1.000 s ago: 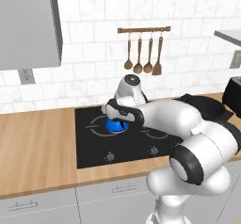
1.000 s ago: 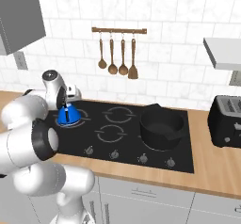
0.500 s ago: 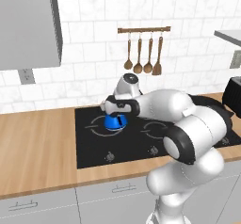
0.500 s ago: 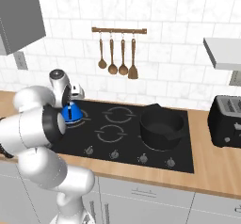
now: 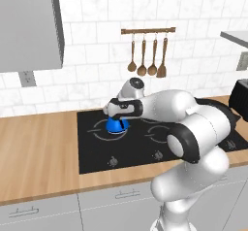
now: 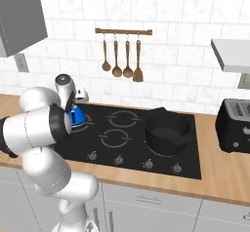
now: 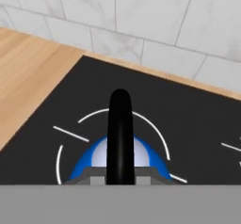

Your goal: Pick the kettle from the counter and place it on a stove burner. Then turn the burner on.

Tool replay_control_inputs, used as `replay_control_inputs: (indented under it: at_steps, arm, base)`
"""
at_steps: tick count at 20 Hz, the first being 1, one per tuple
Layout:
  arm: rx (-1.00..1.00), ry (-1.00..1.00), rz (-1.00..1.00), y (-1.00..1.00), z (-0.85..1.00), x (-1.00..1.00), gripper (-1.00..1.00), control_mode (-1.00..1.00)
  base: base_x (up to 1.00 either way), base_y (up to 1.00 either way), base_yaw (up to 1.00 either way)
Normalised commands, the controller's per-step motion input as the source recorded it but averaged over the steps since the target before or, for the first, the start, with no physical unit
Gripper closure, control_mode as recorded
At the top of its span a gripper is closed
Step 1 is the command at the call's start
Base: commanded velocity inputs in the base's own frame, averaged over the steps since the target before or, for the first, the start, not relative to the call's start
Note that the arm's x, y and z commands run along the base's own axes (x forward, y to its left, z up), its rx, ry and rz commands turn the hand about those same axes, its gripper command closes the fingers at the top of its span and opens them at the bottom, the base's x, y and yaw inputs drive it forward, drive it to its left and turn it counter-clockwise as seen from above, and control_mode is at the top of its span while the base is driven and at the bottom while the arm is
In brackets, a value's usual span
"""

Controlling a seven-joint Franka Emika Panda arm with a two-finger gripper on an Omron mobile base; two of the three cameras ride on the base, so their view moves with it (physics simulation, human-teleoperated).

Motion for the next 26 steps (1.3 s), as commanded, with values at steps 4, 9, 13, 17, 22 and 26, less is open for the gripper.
replay_control_inputs:
  at_steps: [4, 9, 13, 17, 22, 26]
  arm:
    - [0.00, 0.00, 0.02, 0.03, -0.47, 0.01, 1.00, -1.00]
    - [0.00, -0.02, 0.01, 0.03, -0.18, 0.00, 1.00, -1.00]
    - [0.00, -0.08, 0.00, 0.00, 0.00, 0.17, 1.00, -1.00]
    - [0.00, -0.04, 0.00, 0.01, 0.00, 0.37, 1.00, -1.00]
    - [0.00, 0.00, 0.00, 0.13, 0.00, 0.25, 1.00, -1.00]
    - [0.00, 0.00, 0.00, 0.18, 0.00, 0.00, 1.00, -1.00]
  base:
    - [0.00, 0.00, 0.00]
    - [0.00, 0.00, 0.00]
    - [0.00, 0.00, 0.00]
    - [0.00, 0.00, 0.00]
    - [0.00, 0.00, 0.00]
    - [0.00, 0.00, 0.00]
